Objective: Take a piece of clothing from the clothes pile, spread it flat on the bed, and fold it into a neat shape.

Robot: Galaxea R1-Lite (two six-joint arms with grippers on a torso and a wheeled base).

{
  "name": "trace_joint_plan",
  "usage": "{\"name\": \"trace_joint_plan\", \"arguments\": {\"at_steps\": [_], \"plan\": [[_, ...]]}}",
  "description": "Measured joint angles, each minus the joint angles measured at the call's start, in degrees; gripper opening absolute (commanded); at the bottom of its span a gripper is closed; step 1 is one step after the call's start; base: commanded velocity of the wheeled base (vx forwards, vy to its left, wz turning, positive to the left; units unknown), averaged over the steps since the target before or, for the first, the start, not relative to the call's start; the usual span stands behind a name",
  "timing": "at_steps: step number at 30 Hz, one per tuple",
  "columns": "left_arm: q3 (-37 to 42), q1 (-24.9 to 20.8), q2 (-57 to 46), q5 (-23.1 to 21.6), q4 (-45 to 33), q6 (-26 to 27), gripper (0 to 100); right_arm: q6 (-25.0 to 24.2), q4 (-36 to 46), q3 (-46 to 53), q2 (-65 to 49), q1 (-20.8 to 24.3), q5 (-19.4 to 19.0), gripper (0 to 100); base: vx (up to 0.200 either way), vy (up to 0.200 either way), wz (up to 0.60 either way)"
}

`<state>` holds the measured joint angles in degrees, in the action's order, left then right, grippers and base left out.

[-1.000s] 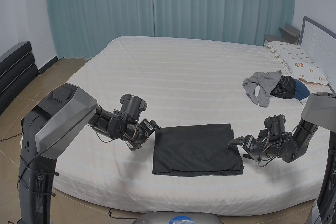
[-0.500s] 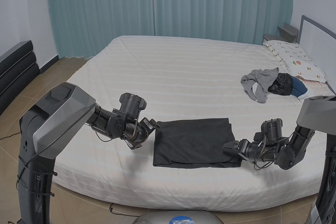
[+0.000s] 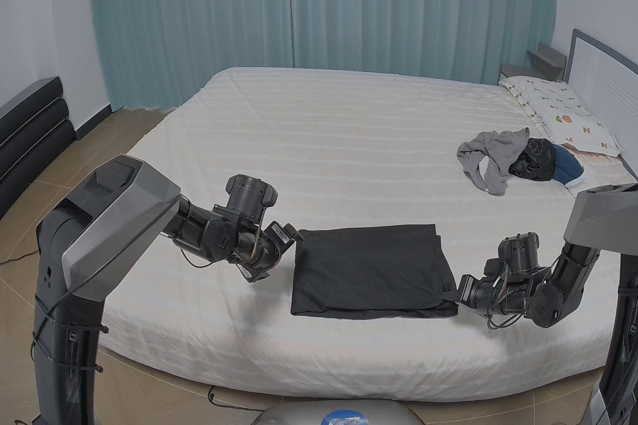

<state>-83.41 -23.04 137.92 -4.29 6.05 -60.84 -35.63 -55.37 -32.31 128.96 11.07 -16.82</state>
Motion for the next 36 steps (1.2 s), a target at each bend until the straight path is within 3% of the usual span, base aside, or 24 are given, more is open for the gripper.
{"name": "trace_joint_plan", "arguments": {"at_steps": [10, 11, 20, 26, 32, 36], "plan": [[-0.1, 0.0, 0.0, 0.0, -0.1, 0.0, 100, 0.5, 0.0, 1.4, -1.0, -0.9, -0.2, 0, 0.000, 0.000, 0.00], [-0.1, 0.0, 0.0, 0.0, -0.1, 0.0, 100, 0.6, 0.0, 1.4, -1.0, -0.9, -0.2, 100, 0.000, 0.000, 0.00], [-0.2, 0.1, 0.0, 0.0, -0.3, 0.0, 100, 0.7, 0.0, 1.4, -1.2, -1.0, -0.5, 100, 0.000, 0.000, 0.00], [-0.2, 0.2, -0.1, 0.0, -0.5, 0.0, 100, 0.1, -1.4, 0.6, -1.4, -1.4, -0.6, 100, 0.200, 0.000, 0.00], [-0.3, 0.2, -0.1, 0.0, -0.4, 0.0, 100, -0.1, -2.1, -0.5, -1.4, -2.0, -0.6, 100, 0.000, 0.000, 0.00], [-0.3, 0.2, -0.1, -0.1, -0.4, -0.1, 100, -2.9, -2.1, -1.6, -1.2, -2.1, -0.6, 100, 0.000, -0.050, 0.00]]}}
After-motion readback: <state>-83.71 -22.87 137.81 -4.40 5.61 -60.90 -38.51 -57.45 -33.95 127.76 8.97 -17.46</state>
